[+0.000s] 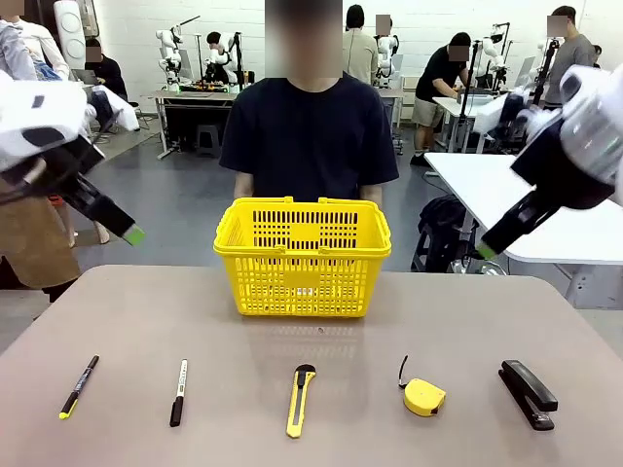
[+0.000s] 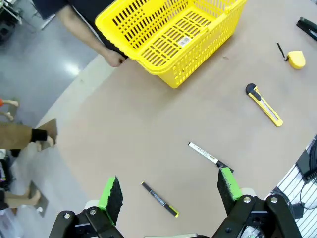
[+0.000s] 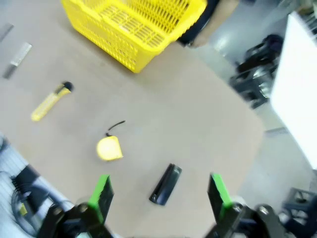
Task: Place the items the person wants into the basket.
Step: Pick up the item the person points to and place it in the Market Basket.
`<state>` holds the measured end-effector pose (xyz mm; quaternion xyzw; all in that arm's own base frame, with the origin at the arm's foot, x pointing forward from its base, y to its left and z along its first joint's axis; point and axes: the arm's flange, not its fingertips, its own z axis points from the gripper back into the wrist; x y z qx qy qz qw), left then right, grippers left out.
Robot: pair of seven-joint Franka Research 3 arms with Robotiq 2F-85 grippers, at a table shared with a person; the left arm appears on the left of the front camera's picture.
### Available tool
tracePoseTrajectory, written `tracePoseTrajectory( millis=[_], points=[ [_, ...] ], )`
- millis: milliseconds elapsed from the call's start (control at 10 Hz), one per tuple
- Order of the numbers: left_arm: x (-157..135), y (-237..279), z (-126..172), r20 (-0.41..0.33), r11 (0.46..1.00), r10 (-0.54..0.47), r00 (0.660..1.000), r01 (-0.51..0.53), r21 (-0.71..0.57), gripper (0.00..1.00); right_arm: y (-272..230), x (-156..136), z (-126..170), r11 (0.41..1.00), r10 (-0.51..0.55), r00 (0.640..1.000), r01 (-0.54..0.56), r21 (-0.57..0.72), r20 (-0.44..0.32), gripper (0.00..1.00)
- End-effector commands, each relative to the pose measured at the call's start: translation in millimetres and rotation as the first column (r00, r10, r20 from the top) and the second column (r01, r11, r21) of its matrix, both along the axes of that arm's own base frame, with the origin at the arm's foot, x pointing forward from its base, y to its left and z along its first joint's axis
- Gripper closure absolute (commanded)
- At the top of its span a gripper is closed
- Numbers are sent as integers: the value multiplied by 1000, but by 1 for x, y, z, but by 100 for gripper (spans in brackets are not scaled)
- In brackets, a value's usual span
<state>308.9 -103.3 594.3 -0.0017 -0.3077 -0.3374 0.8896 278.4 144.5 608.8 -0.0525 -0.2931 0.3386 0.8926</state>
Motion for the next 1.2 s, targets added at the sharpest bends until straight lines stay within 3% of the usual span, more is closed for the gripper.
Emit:
tracePoseTrajectory(
  millis=[0,200,300,800,900,1000,1100],
  points=[
    [-10,-5,21,15,998,44,999,-45,55,0,9,-6,22,998,-51,999,50,-43,-2,0],
    [-14,-1,27,67,995,60,996,-65,75,0,7,-4,21,994,-84,996,86,-63,32,0],
    [-12,-4,29,26,999,13,1000,-14,40,0,6,-12,31,1000,-13,1000,13,-18,6,0],
    [-12,-4,31,32,999,17,999,-19,51,0,7,-13,33,999,-24,1000,25,-26,14,0],
    [-7,19,43,28,984,-169,985,170,-54,0,-24,-14,39,986,81,996,-83,144,23,0],
    [-2,41,45,49,955,-250,967,255,-149,0,-55,-9,39,948,114,992,-124,292,51,0],
    [3,65,48,77,922,-311,947,321,-219,0,-84,-4,37,874,188,980,-199,442,70,0]
  ],
)
